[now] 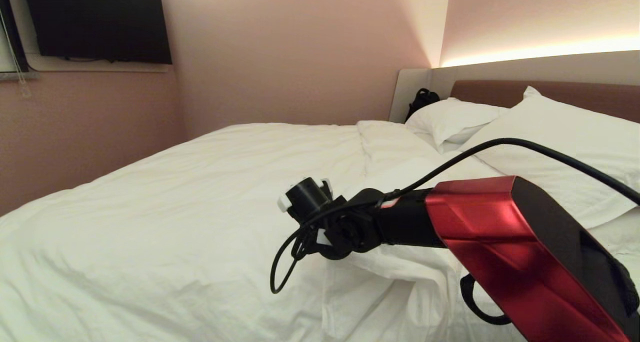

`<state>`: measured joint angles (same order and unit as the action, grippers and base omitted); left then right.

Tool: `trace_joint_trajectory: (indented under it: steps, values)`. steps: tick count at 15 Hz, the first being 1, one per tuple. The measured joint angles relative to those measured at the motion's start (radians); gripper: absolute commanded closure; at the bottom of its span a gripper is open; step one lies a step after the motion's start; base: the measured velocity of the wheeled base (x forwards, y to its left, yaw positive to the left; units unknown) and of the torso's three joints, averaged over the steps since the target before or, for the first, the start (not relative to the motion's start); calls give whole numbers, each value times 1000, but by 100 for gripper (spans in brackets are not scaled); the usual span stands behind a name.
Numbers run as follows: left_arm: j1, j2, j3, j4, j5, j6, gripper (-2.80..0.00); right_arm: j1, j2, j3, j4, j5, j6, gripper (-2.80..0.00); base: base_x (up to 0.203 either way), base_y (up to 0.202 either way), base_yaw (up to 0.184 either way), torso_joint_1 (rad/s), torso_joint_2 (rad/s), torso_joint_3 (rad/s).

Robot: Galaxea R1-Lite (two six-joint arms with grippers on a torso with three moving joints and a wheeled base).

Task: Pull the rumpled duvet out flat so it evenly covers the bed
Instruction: Flatten the corners of the folded blanket

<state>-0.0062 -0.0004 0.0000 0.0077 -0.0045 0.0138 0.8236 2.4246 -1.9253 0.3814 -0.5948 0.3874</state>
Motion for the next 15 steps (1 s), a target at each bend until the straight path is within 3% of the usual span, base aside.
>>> trace_joint_trajectory:
  steps: [4,13,15]
  values:
    - [0,0,0,0,0,0,0,-1,40,0,-45,-54,-55,-280,0,0,0,0,0,0]
    - [0,0,0,0,0,0,0,-63,96,-2,-91,-58,-68,-280,0,0,0,0,0,0]
    - [0,0,0,0,0,0,0,-64,97,-1,-102,-58,-68,0,0,0,0,0,0,0]
